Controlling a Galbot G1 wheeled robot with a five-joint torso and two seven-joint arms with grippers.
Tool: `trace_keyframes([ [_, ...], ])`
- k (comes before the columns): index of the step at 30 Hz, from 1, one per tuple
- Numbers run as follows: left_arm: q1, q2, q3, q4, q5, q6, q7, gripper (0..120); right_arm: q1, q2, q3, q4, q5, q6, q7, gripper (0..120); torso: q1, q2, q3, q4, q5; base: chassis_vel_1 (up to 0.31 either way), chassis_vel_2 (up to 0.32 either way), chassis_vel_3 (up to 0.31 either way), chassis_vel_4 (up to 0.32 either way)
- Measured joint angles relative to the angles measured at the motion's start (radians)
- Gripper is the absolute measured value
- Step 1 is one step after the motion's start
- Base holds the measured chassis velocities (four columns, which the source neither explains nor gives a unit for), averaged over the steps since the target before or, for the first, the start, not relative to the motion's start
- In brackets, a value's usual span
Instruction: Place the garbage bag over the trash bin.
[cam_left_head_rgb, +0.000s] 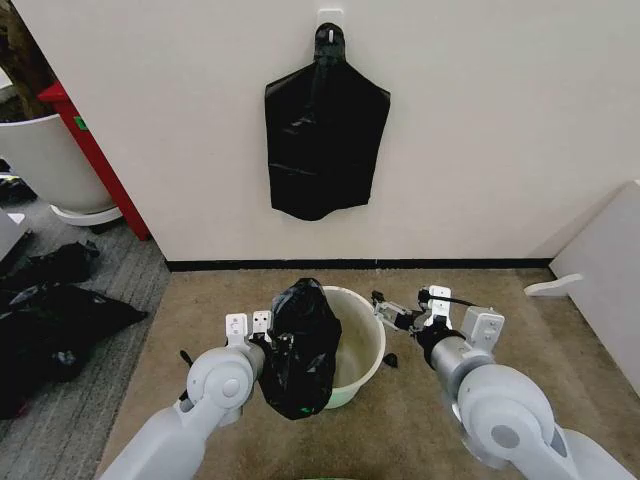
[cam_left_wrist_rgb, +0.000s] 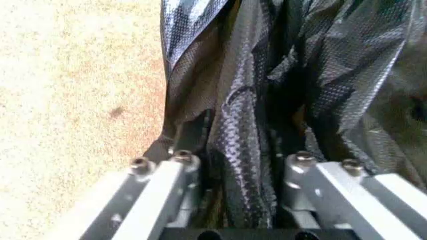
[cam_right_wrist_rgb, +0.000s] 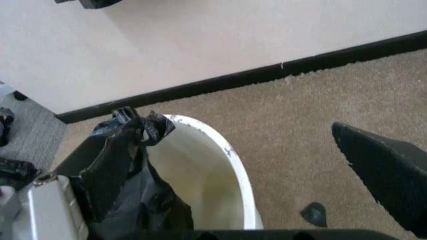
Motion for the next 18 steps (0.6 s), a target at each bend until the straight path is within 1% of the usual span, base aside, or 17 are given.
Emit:
trace_keyframes([
  [1, 0.0, 0.0, 0.0, 0.0, 0.0, 0.0, 0.0, 25, 0.0, 0.0, 0.0, 0.0, 0.0, 0.0, 0.0, 100, 0.0, 0.0, 0.0, 0.0, 0.0, 0.0, 0.0, 0.0, 0.0],
  [2, 0.0, 0.0, -0.001, 0.001, 0.001, 0.0, 0.002, 19, 0.0, 0.0, 0.0, 0.0, 0.0, 0.0, 0.0, 100, 0.0, 0.0, 0.0, 0.0, 0.0, 0.0, 0.0, 0.0, 0.0],
  [3, 0.0, 0.0, -0.001, 0.001, 0.002, 0.0, 0.003, 15, 0.0, 0.0, 0.001, 0.0, 0.0, 0.0, 0.0, 100, 0.0, 0.0, 0.0, 0.0, 0.0, 0.0, 0.0, 0.0, 0.0],
  [5, 0.0, 0.0, -0.001, 0.001, 0.002, 0.0, 0.003, 14, -0.001, 0.0, 0.001, 0.0, 0.0, 0.0, 0.0, 100, 0.0, 0.0, 0.0, 0.0, 0.0, 0.0, 0.0, 0.0, 0.0],
  [6, 0.0, 0.0, -0.001, 0.002, 0.003, 0.0, 0.005, 3, -0.001, 0.0, 0.001, 0.0, -0.001, 0.0, 0.0, 100, 0.0, 0.0, 0.0, 0.0, 0.0, 0.0, 0.0, 0.0, 0.0],
  [7, 0.0, 0.0, -0.002, 0.002, 0.003, 0.0, 0.006, 1, -0.002, 0.0, 0.001, 0.0, -0.001, 0.0, 0.0, 100, 0.0, 0.0, 0.0, 0.0, 0.0, 0.0, 0.0, 0.0, 0.0],
  [11, 0.002, 0.001, -0.004, 0.003, 0.005, 0.0, 0.011, 0, -0.004, 0.001, 0.002, 0.003, -0.003, 0.0, 0.0, 100, 0.0, 0.0, 0.0, 0.0, 0.0, 0.0, 0.0, 0.0, 0.0],
  [15, 0.024, 0.005, -0.017, 0.0, 0.033, 0.001, 0.052, 0, -0.006, 0.008, 0.002, 0.004, -0.009, -0.003, 0.0, 100, 0.0, 0.0, 0.0, -0.0001, -0.0001, 0.0, 0.0, 0.0, 0.0],
  [18, 0.039, 0.008, -0.026, -0.005, 0.044, 0.001, 0.062, 0, -0.005, 0.013, 0.001, 0.004, -0.015, -0.007, -0.004, 100, 0.0, 0.0, 0.0, -0.0001, -0.0001, 0.0, 0.0, 0.0, 0.0],
])
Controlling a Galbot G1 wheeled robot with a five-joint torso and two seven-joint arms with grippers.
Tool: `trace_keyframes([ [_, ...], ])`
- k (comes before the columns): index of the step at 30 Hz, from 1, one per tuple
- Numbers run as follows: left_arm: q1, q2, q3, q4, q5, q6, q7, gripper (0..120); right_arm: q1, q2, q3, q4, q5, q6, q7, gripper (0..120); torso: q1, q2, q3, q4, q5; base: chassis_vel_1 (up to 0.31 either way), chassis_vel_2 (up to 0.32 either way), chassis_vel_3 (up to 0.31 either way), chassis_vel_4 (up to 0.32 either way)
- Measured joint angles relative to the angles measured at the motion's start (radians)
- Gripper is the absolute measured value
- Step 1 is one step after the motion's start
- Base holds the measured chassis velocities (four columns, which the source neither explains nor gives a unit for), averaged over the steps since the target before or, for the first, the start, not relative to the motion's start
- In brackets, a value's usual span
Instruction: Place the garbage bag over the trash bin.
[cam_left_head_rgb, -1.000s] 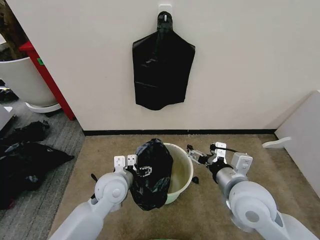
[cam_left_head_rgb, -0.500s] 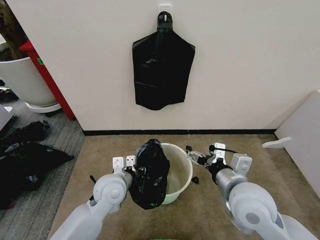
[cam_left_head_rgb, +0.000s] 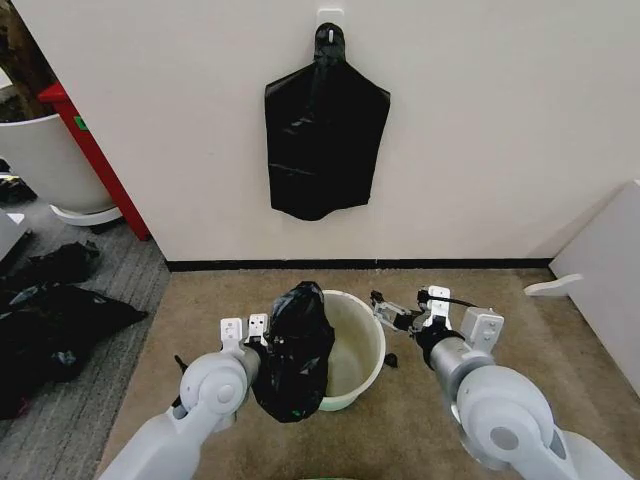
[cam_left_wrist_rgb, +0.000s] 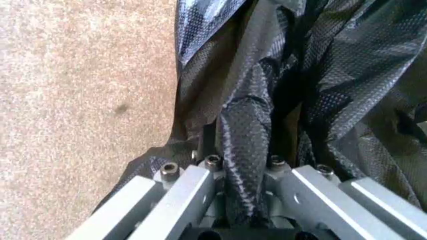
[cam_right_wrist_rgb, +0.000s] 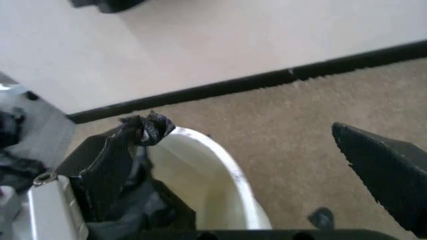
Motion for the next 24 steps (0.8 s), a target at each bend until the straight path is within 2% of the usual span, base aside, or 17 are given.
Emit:
trace_keyframes([
  [6, 0.031, 0.003, -0.016, -0.041, 0.045, -0.05, -0.012, 0, 0.008, -0.025, -0.001, 0.084, 0.002, -0.019, -0.085, 100, 0.0, 0.0, 0.0, -0.0001, -0.0004, 0.0, 0.0, 0.0, 0.0],
  [9, 0.027, 0.004, -0.027, -0.069, 0.058, -0.108, 0.01, 0, 0.017, -0.07, -0.012, 0.13, 0.112, -0.021, -0.15, 100, 0.0, 0.0, 0.0, 0.0003, 0.0, 0.0, 0.0, 0.0, 0.0],
  [12, 0.019, 0.003, -0.038, -0.081, 0.058, -0.138, 0.036, 0, 0.016, -0.076, -0.026, 0.131, 0.191, -0.022, -0.163, 100, 0.0, 0.0, 0.0, 0.0, 0.0, 0.0, 0.0, 0.0, 0.0],
  [17, 0.012, 0.017, -0.09, -0.111, 0.056, -0.182, 0.117, 0, 0.03, -0.038, -0.048, 0.111, 0.231, -0.018, -0.177, 100, 0.0, 0.0, 0.0, 0.0001, 0.0001, 0.0, 0.0, 0.0, 0.0],
  [24, 0.022, 0.032, -0.12, -0.128, 0.059, -0.218, 0.17, 0, 0.067, 0.0, -0.051, 0.077, 0.237, 0.003, -0.202, 100, 0.0, 0.0, 0.0, 0.0001, 0.0, 0.0, 0.0, 0.0, 0.0],
])
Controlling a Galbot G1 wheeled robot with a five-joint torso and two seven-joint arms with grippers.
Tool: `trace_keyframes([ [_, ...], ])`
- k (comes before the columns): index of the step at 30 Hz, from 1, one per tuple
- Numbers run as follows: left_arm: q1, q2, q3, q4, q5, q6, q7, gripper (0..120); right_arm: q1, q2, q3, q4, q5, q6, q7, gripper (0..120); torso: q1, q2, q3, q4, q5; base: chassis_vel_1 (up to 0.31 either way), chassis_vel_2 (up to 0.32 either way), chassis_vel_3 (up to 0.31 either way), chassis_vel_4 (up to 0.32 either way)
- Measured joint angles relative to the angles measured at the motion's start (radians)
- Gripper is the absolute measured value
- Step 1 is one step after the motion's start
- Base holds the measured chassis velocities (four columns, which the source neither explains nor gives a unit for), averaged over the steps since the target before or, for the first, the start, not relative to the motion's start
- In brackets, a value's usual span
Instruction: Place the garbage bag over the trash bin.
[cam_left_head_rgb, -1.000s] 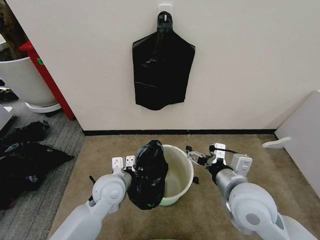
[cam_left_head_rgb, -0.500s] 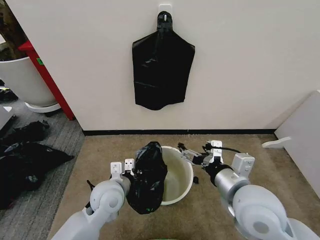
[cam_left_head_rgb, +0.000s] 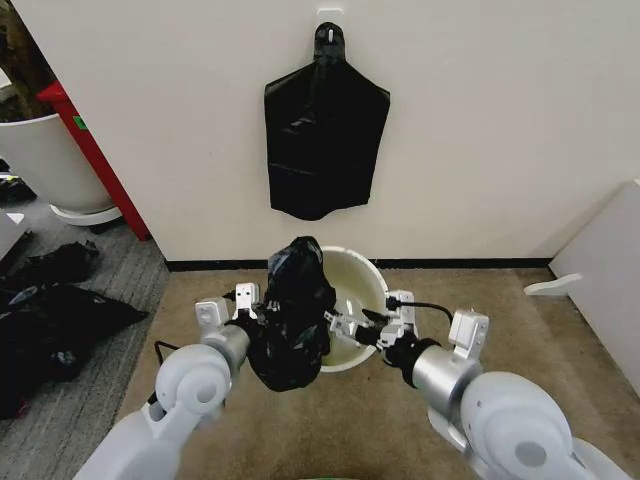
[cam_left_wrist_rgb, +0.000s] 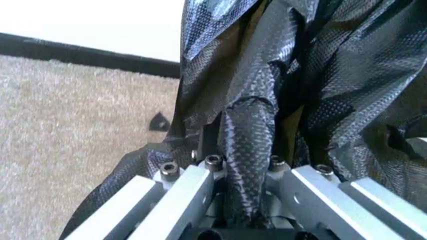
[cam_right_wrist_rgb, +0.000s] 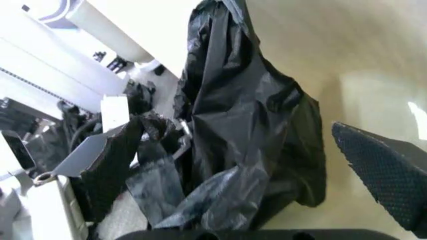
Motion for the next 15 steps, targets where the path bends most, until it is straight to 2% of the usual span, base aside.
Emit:
trace_keyframes([
  [15, 0.023, 0.001, 0.005, -0.017, 0.048, -0.049, 0.08, 0, 0.025, 0.073, -0.051, -0.097, -0.097, 0.002, -0.016, 100, 0.0, 0.0, 0.0, -0.0001, 0.0, 0.0, 0.0, 0.0, 0.0],
])
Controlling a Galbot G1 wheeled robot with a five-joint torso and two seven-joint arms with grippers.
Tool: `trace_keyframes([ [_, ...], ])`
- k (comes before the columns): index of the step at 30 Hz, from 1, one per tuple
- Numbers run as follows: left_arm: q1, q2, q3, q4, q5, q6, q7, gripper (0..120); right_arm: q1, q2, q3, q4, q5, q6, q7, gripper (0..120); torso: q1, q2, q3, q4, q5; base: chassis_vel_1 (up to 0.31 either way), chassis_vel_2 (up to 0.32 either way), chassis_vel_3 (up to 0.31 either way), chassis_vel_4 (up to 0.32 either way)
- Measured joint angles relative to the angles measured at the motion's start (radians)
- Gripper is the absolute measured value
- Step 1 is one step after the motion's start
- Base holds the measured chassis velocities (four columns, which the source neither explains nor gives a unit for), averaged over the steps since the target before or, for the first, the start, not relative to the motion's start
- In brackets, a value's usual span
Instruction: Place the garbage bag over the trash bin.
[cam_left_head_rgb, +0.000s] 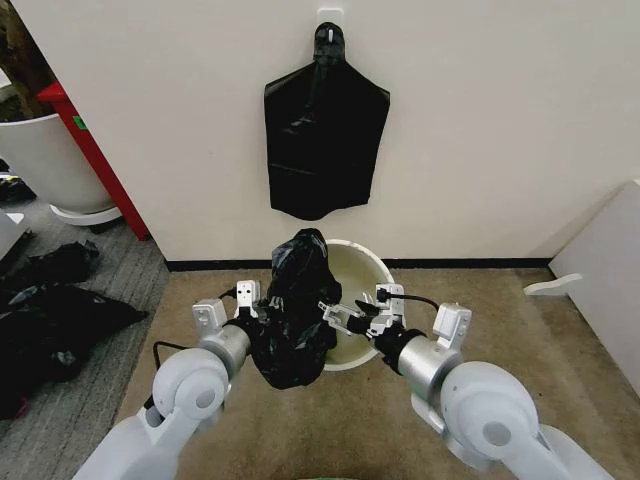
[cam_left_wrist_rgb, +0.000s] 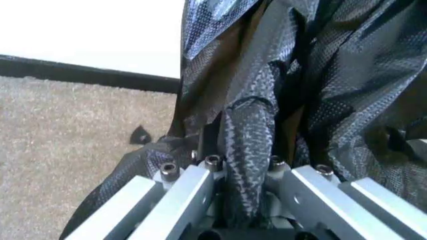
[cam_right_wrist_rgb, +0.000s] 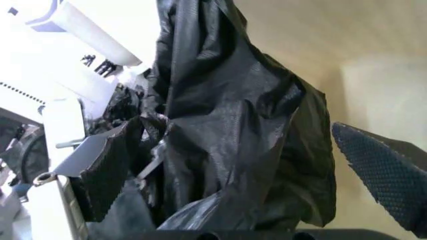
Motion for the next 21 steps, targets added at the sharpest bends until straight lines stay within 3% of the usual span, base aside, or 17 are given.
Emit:
trace_keyframes([
  [10, 0.016, 0.002, -0.009, -0.015, 0.017, -0.011, 0.027, 0, 0.027, 0.024, -0.046, -0.038, -0.024, 0.007, 0.035, 99, 0.0, 0.0, 0.0, 0.0, -0.0001, 0.0, 0.0, 0.0, 0.0],
  [21, 0.034, 0.004, -0.025, -0.028, 0.031, -0.016, 0.04, 0, 0.042, 0.045, -0.065, -0.074, -0.026, 0.026, 0.047, 59, 0.0, 0.0, 0.0, 0.0, 0.0, 0.0, 0.0, 0.0, 0.0],
])
